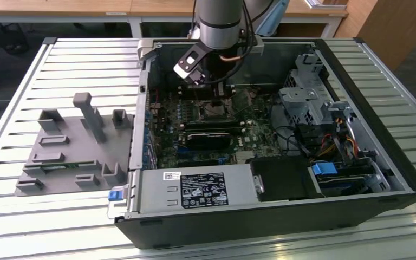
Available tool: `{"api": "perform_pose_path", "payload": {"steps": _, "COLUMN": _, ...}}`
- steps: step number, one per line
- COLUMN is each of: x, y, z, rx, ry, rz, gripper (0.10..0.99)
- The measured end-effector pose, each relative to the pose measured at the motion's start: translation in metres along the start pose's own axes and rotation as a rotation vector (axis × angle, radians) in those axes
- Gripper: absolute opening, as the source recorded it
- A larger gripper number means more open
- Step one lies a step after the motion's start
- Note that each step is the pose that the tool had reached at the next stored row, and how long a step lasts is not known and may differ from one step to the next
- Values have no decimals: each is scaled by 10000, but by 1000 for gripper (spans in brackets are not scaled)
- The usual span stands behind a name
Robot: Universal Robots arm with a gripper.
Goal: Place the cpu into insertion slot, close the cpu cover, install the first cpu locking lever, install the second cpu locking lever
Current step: 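Close the cpu cover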
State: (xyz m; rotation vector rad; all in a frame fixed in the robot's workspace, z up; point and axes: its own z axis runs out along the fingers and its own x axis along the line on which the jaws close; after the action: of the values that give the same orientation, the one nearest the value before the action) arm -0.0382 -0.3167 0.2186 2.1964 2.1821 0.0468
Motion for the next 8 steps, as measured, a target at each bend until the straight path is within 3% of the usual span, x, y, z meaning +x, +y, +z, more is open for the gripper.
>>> {"api": "perform_pose_path", "payload": {"steps": 8, "x": 0, "y": 2, "z": -38, "rx": 1, "ry": -1, "rz": 0, "gripper": 106}}
